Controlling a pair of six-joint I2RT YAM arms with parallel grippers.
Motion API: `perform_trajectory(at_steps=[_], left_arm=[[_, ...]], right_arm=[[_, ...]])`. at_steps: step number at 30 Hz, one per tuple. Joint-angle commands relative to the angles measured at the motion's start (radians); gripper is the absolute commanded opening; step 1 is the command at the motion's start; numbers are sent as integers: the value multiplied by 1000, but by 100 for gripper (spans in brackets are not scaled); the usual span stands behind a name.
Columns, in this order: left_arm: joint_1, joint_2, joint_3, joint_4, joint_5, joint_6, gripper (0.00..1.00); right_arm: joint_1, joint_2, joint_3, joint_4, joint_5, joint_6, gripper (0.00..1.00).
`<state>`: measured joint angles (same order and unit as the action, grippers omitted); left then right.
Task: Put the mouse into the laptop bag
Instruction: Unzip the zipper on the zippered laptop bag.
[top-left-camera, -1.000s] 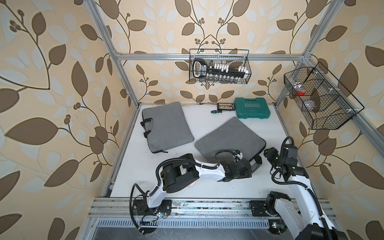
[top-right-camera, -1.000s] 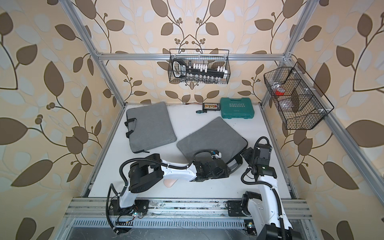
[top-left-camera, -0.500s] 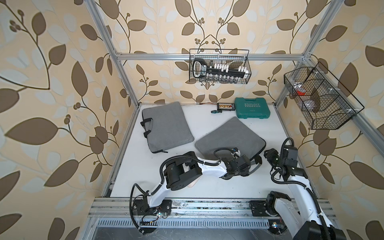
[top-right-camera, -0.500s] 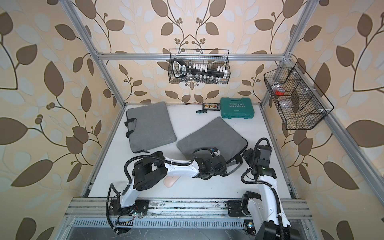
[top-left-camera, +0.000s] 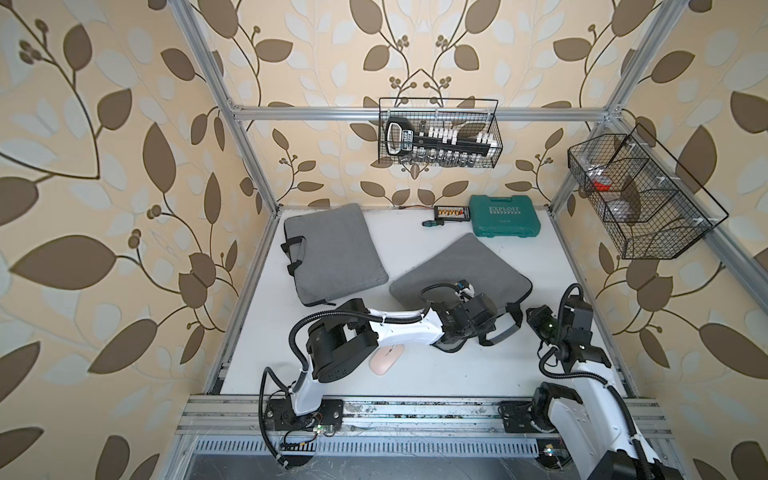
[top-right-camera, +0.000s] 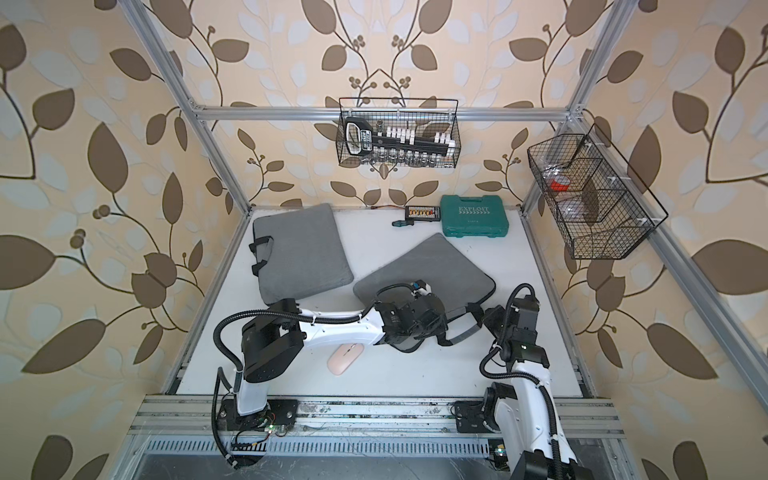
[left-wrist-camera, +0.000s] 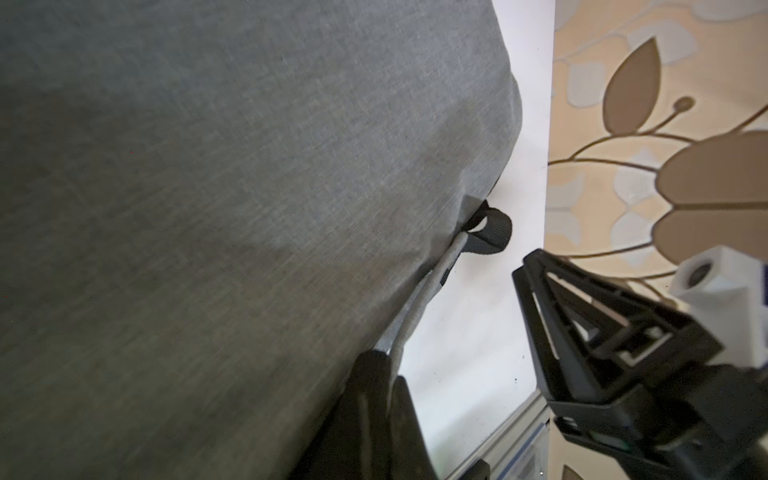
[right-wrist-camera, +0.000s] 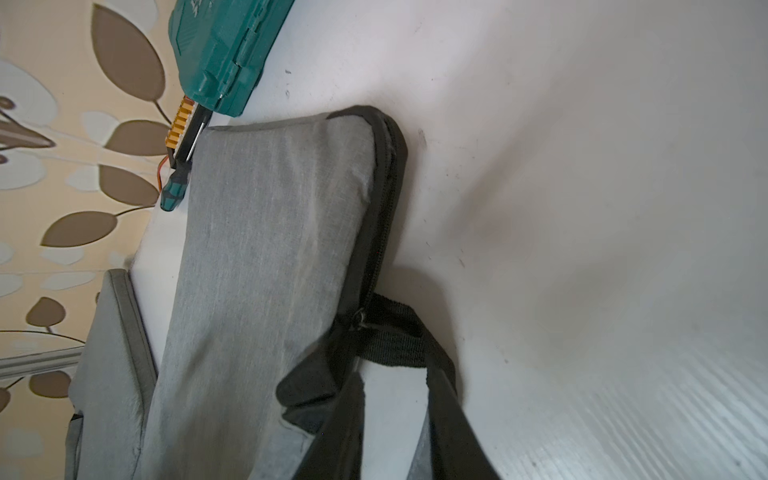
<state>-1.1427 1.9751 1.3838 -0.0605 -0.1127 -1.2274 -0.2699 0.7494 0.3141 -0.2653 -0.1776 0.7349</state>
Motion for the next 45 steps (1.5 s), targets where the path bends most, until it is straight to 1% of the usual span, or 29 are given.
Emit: perform_trajectory(at_steps=[1,4,6,9,12,17,20,23,25,30,34,36,41,45], left_arm=[[24,-76,-18,10,-49,-43,0],[42,-73,-46,41,-5,-83,0],[54,-73,-67,66,14,-98,0],[62,-80,-73,64,13,-100,0],[66,-79,-69,46,6,-95,0],[90,-47,-78,27,18,-130,0],[110,-16,-74,12,41,-151,0],[132,0,-68,-37,34,-156,0],[147,2,-71,-65,31,-154,0],[194,11,-68,-144,54,-130,0],[223,11,-66,-207,59,-107,0],[230,15,-61,-219,67,-89,0],[242,28,-43,-251,75,-66,0],[248,32,-48,-228,94,-58,0]], right_arm=[[-3,0,-17,17,-45,-8,22],[-4,1,-31,39,-85,-15,16],[-2,-1,-43,56,-109,-20,15],[0,5,-56,86,-138,-29,15],[13,27,-63,120,-156,-28,18],[71,134,-35,166,-113,-15,19],[98,207,2,176,-75,-6,24],[101,267,28,183,-61,-6,28],[106,285,36,188,-51,-6,31],[147,280,54,193,-19,-15,32],[222,263,65,190,49,-20,41],[253,273,75,190,82,-19,42],[291,355,100,208,101,-22,42],[337,413,114,233,112,-28,41]])
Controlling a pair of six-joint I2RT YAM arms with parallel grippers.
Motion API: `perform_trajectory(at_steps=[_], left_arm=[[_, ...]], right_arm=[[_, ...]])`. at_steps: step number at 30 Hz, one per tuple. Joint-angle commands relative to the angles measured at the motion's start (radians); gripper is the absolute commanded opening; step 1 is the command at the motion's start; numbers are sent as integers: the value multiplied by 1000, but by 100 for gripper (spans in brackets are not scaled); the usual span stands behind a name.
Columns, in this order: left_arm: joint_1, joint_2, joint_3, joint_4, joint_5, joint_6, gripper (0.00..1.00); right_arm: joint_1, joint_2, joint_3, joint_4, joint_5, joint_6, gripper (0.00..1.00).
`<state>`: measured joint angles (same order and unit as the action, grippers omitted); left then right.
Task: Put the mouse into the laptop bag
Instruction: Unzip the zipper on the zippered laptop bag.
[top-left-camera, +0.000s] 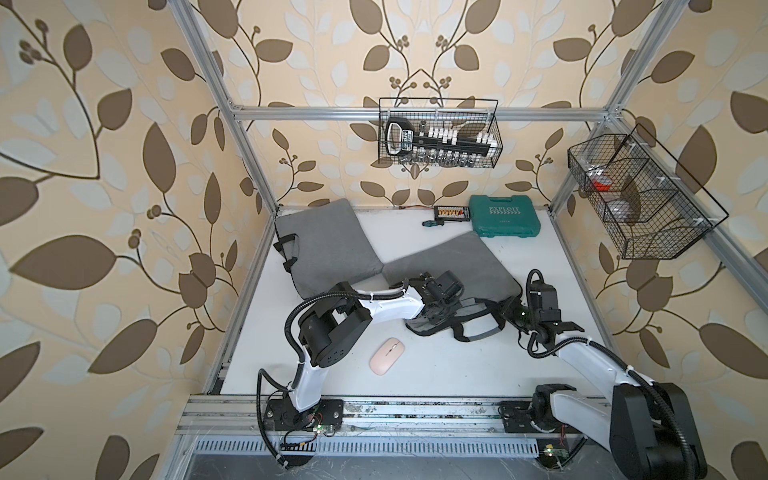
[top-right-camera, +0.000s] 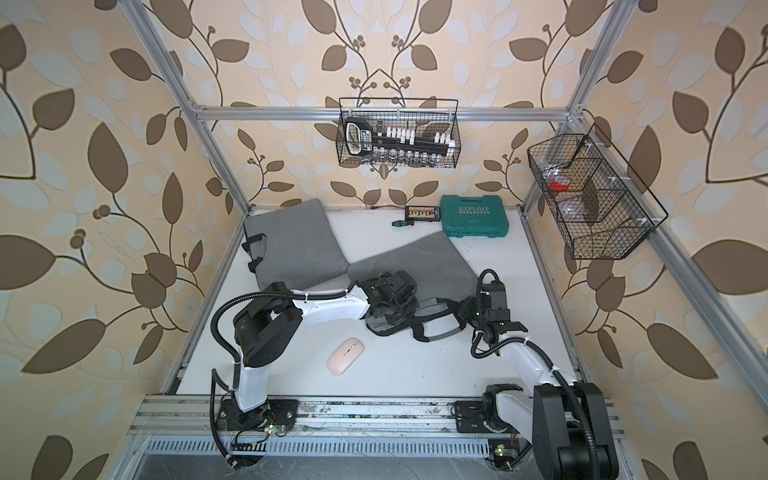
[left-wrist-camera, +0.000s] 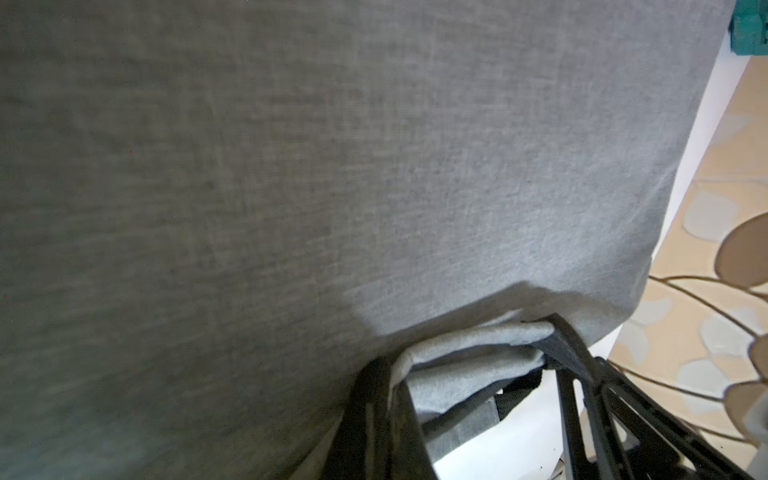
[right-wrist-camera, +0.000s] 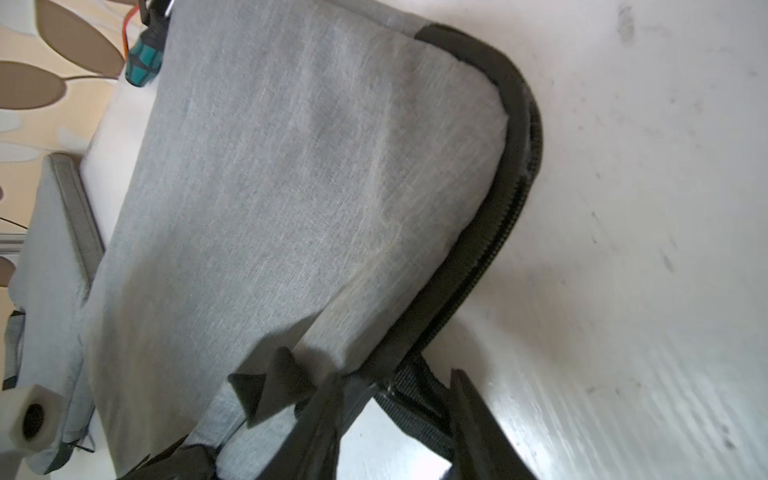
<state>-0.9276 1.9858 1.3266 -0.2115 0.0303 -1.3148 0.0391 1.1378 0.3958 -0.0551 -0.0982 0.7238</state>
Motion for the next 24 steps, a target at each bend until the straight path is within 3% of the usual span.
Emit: perform_trajectory(at_steps=[1,17,24], left_arm=[[33,23,12,-77,-47,31,0],[33,19,7,-63,-39,26,0],[33,11,2,-63,-43,26,0]], right_arm=[[41,38,39,21,41,-17,41],[90,76,52,-35,98,26,22],[109,59,42,-68,112,46,21]])
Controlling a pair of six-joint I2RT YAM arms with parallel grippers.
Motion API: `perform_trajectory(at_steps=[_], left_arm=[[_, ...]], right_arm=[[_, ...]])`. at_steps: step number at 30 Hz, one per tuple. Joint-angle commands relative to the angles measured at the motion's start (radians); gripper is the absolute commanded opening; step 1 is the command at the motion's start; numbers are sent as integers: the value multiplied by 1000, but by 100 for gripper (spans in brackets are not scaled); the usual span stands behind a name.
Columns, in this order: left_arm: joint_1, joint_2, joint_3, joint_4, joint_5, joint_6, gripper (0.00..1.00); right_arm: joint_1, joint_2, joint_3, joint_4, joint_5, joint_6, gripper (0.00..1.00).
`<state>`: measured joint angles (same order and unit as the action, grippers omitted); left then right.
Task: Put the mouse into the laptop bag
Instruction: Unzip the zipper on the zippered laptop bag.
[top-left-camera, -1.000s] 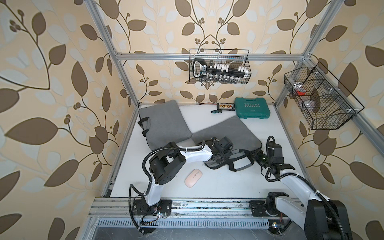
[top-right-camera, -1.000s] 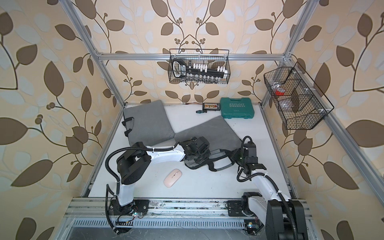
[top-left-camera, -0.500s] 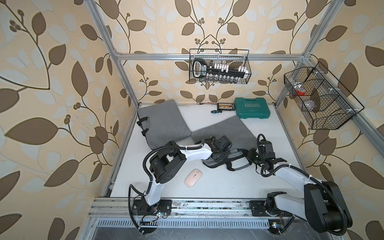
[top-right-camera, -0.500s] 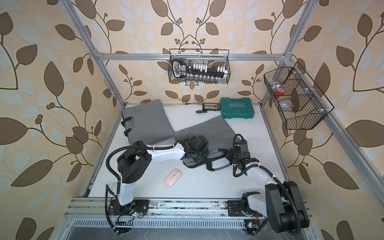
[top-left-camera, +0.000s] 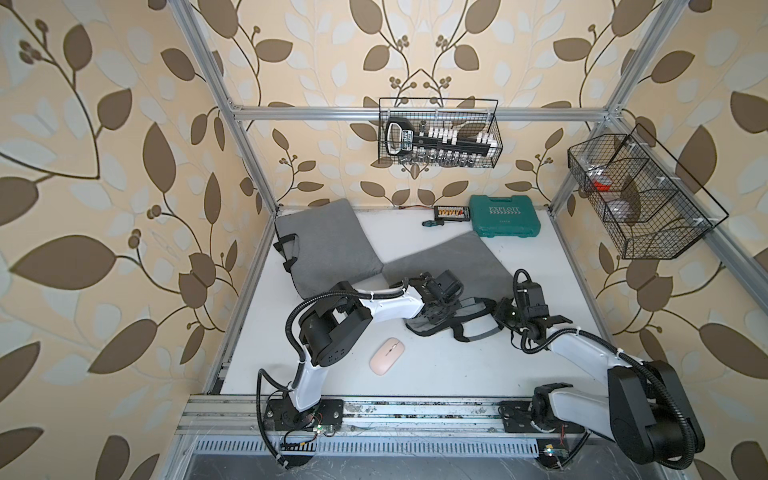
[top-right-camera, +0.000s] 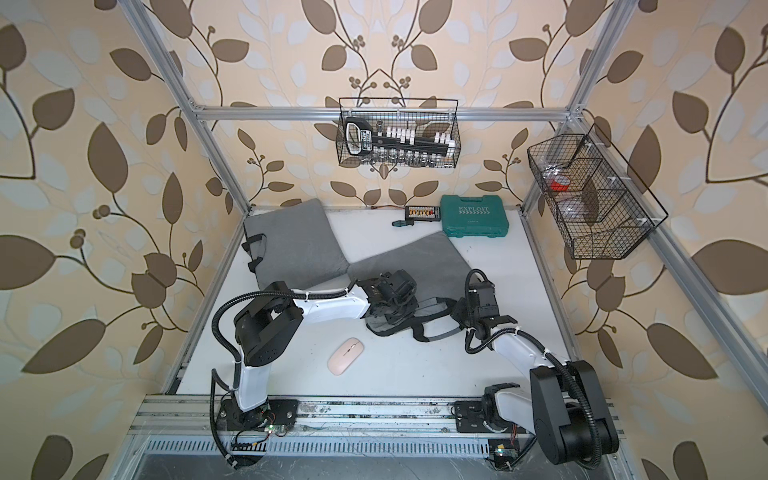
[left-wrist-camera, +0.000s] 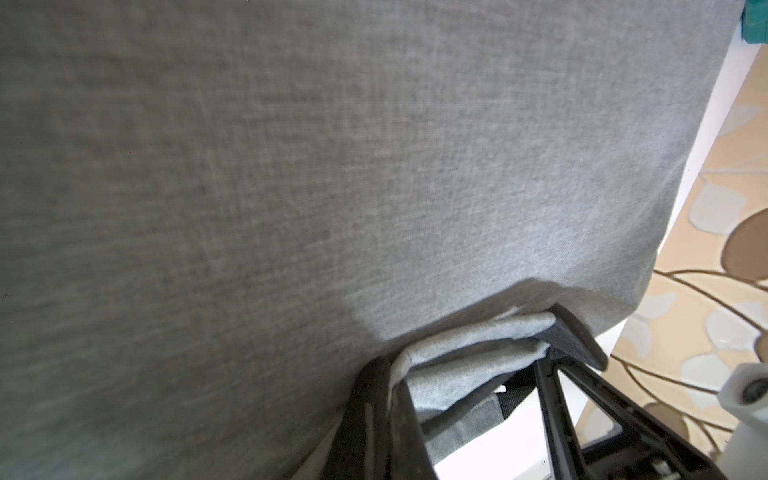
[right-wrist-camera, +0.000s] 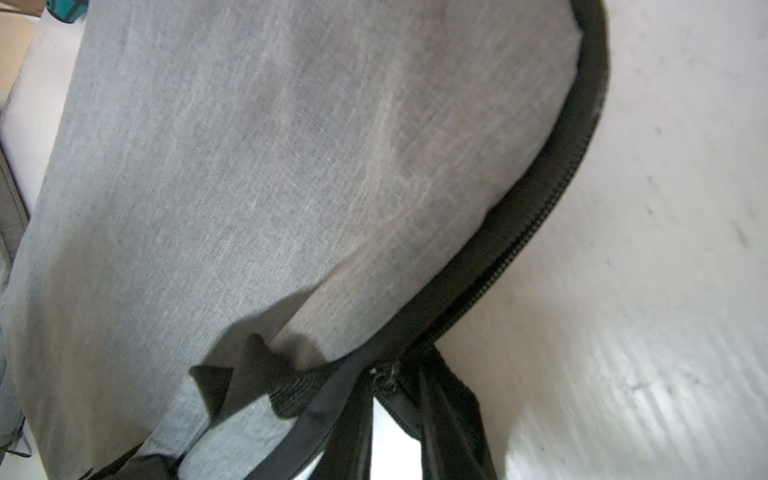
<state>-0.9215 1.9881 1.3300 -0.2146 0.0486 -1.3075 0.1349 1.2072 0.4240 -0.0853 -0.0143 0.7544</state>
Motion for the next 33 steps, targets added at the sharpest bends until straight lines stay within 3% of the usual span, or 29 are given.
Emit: perform_trajectory(at_steps=[1,13,17,20,25,33], left_arm=[[27,9,-2,-58,-62,19,0],[27,5,-12,-44,-51,14,0],[27,3,-18,-37,-49,14,0],[27,2,-20,-35,-49,13,0],[27,2,-24,-33,-50,14,0],[28,6,-22,-31,-49,17,0]], right_arm=[[20,-12,13,-40,34,17,21],[52,86,62,-83,73,33,23],[53,118,85,-96,78,31,7],[53,117,88,-99,79,31,1],[57,87,76,-84,62,26,0],[60,-22,19,10,-139,6,0]])
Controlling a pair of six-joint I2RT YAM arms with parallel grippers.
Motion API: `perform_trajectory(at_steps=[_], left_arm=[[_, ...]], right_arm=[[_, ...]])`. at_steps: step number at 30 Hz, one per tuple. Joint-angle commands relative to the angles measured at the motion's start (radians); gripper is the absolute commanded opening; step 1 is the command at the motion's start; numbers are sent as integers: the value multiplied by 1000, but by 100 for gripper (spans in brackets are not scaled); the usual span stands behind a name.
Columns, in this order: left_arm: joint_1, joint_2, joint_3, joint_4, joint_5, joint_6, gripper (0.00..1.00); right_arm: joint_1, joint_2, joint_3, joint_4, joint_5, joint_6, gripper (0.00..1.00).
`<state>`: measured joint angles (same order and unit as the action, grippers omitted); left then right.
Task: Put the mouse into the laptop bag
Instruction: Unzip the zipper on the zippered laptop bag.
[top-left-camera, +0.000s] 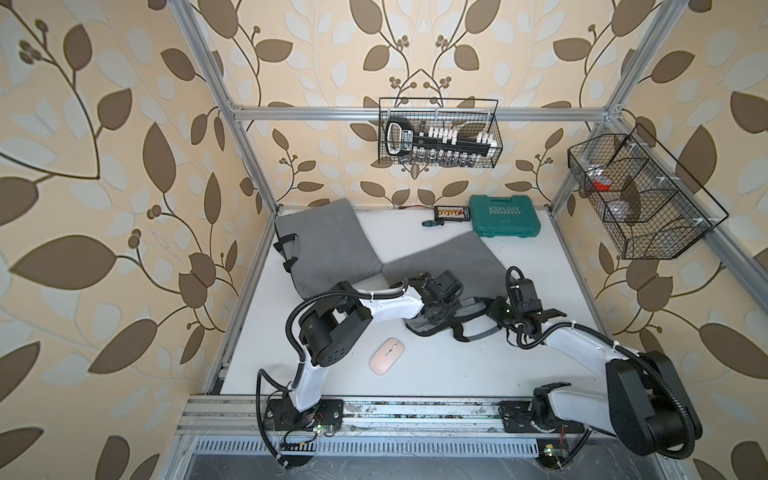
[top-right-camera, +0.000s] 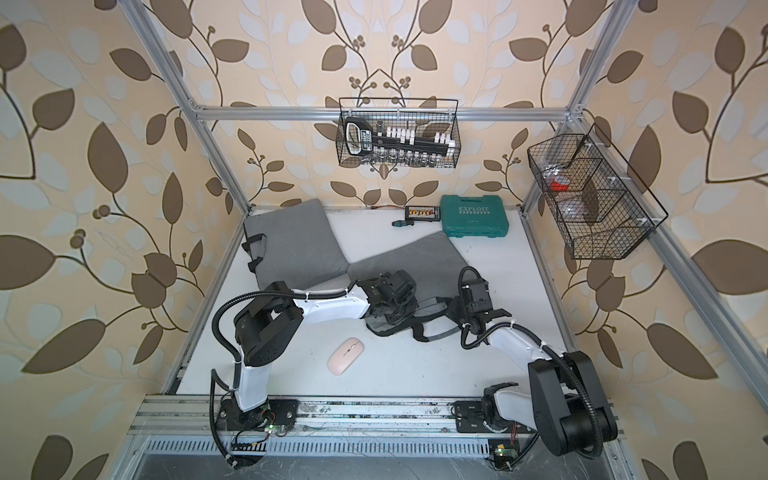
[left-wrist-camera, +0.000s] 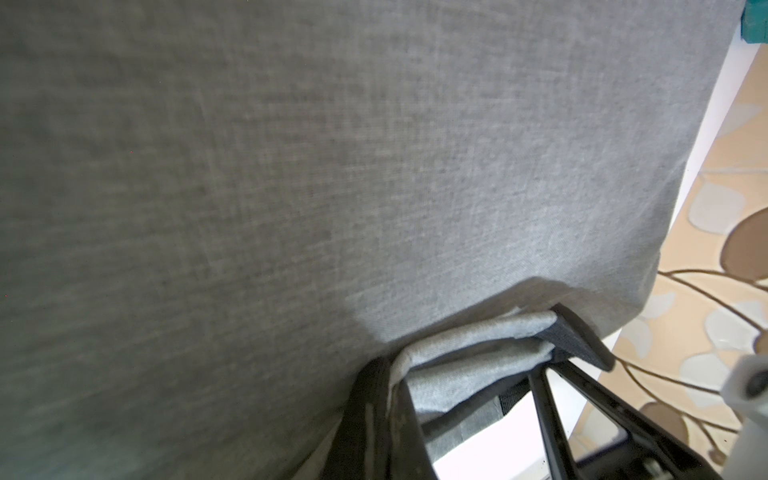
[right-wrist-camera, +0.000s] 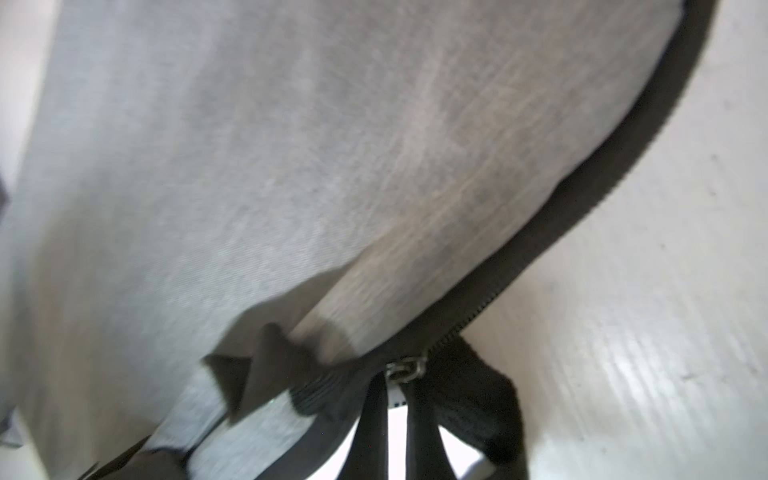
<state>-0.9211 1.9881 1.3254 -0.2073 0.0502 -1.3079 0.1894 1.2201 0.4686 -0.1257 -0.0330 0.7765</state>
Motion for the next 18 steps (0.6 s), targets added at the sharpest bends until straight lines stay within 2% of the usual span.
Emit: perform_trajectory(at_steps=[1,4,9,13,18], left_arm=[[27,6,-18,-38,-50,16,0],[27,8,-17,-33,-49,16,0],[27,12,-16,-19,-40,17,0],[27,12,-16,-10,-35,19,0],[27,3,-23,-9,-44,32,0]], right_arm=[[7,-48,-36,69,-160,-14,0],[21,-53,-63,127,-273,1,0],[121,-22,-85,208,-325,66,0],[212,-18,-89,267,-319,116,0],[261,-50,-87,280,-292,137,0]])
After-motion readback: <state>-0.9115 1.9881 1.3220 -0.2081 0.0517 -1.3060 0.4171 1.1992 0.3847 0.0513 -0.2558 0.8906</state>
